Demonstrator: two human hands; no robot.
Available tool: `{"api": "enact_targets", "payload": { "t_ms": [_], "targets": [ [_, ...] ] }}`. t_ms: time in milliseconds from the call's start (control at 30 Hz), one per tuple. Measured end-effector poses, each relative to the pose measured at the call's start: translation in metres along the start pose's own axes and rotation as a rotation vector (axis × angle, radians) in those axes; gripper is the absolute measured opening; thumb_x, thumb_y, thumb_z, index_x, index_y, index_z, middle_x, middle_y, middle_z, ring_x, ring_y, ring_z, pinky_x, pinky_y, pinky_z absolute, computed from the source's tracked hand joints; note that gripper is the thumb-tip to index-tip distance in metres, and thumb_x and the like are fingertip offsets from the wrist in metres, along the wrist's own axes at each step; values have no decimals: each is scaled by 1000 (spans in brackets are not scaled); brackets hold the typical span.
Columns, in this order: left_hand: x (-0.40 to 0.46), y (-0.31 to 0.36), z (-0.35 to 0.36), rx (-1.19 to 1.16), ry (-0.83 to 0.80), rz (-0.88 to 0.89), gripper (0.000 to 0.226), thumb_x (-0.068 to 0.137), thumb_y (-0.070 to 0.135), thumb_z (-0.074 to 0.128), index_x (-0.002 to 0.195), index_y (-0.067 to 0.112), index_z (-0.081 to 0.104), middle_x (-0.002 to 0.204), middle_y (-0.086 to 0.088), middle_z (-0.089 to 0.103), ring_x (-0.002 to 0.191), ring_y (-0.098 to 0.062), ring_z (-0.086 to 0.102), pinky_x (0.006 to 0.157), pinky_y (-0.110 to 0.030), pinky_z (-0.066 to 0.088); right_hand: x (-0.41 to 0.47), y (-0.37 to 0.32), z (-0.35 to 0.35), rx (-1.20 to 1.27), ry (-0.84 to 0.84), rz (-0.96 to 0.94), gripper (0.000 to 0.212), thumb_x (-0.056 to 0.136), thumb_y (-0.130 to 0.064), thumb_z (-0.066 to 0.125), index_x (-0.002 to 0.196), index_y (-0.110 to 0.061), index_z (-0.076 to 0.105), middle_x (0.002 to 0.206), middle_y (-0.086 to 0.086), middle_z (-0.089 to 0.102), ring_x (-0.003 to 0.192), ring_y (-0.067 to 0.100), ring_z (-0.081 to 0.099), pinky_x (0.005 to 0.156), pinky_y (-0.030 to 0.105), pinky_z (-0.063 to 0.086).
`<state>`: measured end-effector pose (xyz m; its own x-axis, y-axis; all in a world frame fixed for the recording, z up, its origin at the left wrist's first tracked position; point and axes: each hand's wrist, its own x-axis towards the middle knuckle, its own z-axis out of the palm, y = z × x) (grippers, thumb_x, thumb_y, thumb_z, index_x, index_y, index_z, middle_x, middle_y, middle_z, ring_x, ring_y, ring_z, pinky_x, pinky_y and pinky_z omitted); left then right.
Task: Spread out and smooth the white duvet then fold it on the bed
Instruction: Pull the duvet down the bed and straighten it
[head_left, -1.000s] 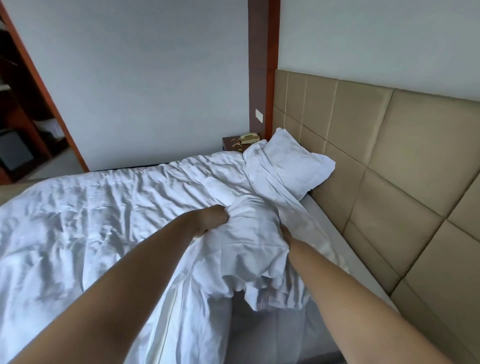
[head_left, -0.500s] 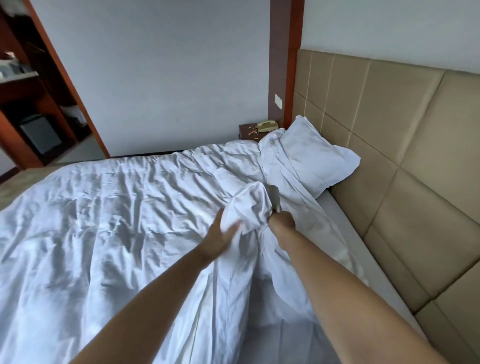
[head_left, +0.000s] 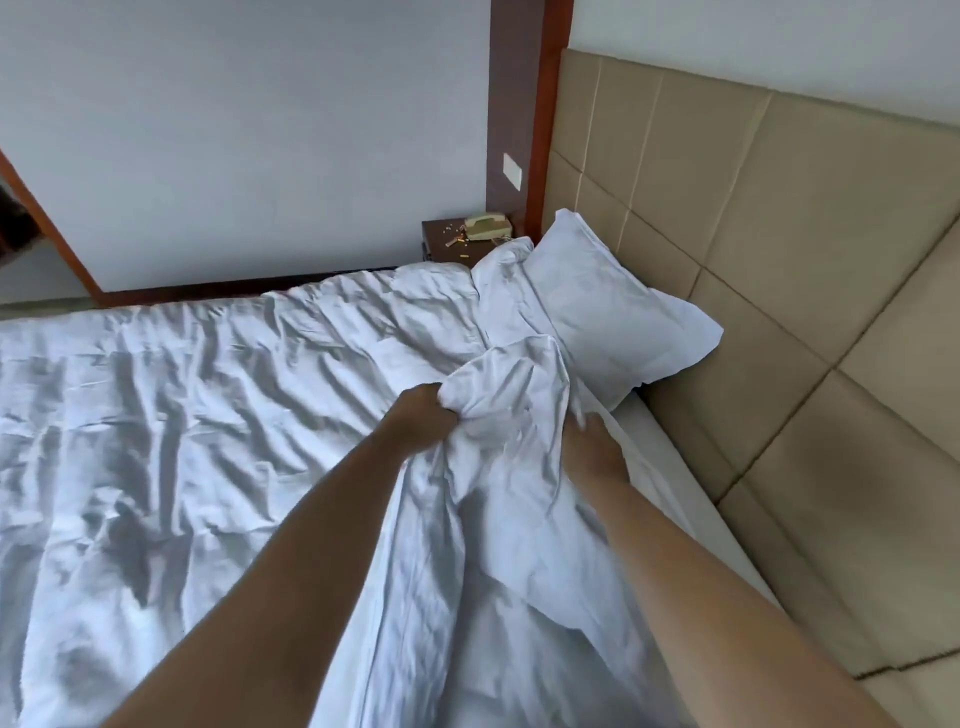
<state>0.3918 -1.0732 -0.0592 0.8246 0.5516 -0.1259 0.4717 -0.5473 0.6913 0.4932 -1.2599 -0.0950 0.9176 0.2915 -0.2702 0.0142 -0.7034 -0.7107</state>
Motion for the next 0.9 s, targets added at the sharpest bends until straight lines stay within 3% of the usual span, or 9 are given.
{"api": "enact_targets", "payload": {
  "t_ms": [100,200,300,433,533,600,667,767,900],
  "targets": [
    [54,-44,45,185,-42,18,67,84,18,59,146,15,33,129,-21,49,120,-36,49,97,-35,40,26,24,30,-201,37,63,62,95,-63,21,149,-33,15,152,9,24,133,29,34,107,47,27],
    [68,-92,110,451,-118,1,89,88,34,61,153,24,1,149,-19,20,131,-37,35,105,-39,35,36,66,64,-470,-112,71,69,94,-64,22,152,-32,1,160,6,2,145,25,13,116,46,12],
    [58,-123,165,707,-344,145,77,92,38,52,152,30,6,158,-11,8,143,-28,19,112,-46,24,41,114,96,-675,-300,50,80,90,-67,35,152,-33,-2,160,4,-5,147,25,1,117,47,4],
    [49,-141,200,853,-533,124,80,90,36,51,152,34,0,159,-9,3,147,-32,0,111,-65,1,42,144,119,-816,-417,27,109,75,-60,62,150,-34,-12,159,5,-13,147,28,-4,115,50,5],
    [48,-144,206,830,-481,106,96,85,29,58,150,33,-14,156,-8,18,146,-31,8,110,-67,-2,42,154,123,-892,-360,-30,111,76,-47,68,151,-31,-13,159,7,-1,144,29,12,112,46,21],
    [51,-143,208,777,-416,100,102,83,25,58,147,35,-20,142,0,43,137,-28,29,109,-66,1,45,155,124,-914,-239,-72,103,81,-45,65,152,-28,-8,150,8,25,131,28,37,102,39,35],
    [57,-139,208,738,-410,91,103,83,27,58,146,37,-23,134,2,51,131,-25,38,110,-63,9,54,155,120,-893,-206,-84,83,87,-43,58,151,-23,9,133,5,46,116,26,51,92,35,42],
    [66,-125,205,685,-492,72,101,82,26,58,148,36,-17,144,-5,37,133,-25,38,107,-54,23,66,154,105,-681,-359,-130,37,93,-33,48,126,-15,48,118,6,59,109,28,56,84,32,43],
    [80,-97,200,482,-546,-69,91,84,16,53,152,28,-5,159,-2,11,141,-24,27,112,-50,24,79,143,72,-601,-282,-226,29,94,-27,45,117,-14,59,112,8,65,106,30,59,81,32,43]
  ]
}}
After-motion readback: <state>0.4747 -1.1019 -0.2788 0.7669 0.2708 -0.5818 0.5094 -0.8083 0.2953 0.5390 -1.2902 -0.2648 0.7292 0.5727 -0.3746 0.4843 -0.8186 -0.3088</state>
